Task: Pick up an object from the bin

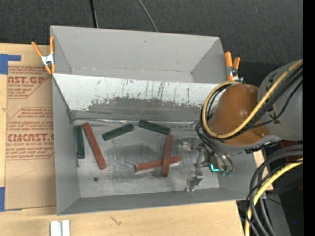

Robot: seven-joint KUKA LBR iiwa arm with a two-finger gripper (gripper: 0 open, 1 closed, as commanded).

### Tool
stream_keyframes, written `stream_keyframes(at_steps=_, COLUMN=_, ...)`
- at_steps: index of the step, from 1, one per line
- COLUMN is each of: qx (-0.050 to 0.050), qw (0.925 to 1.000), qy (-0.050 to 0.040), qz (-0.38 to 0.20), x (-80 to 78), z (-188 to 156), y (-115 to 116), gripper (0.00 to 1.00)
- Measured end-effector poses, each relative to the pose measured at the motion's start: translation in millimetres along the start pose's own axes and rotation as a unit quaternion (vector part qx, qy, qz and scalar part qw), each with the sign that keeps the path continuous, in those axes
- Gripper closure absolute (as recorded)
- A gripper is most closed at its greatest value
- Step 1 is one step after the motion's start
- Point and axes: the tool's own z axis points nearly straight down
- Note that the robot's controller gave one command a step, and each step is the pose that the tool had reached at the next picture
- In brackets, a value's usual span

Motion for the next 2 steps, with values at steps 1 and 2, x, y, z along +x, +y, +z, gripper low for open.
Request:
stream_keyframes(at_steps=1, qx=0.0, qw=1.0, qy=-0.0039, qz=0.0, x=-2.1, z=-4, y=0, gripper=0.0)
stream_keyframes(at_steps=2, qx=0.001, qw=0.9975, qy=-0.0271, qz=-0.065, x=-27.9, z=46, y=54, gripper=1.0)
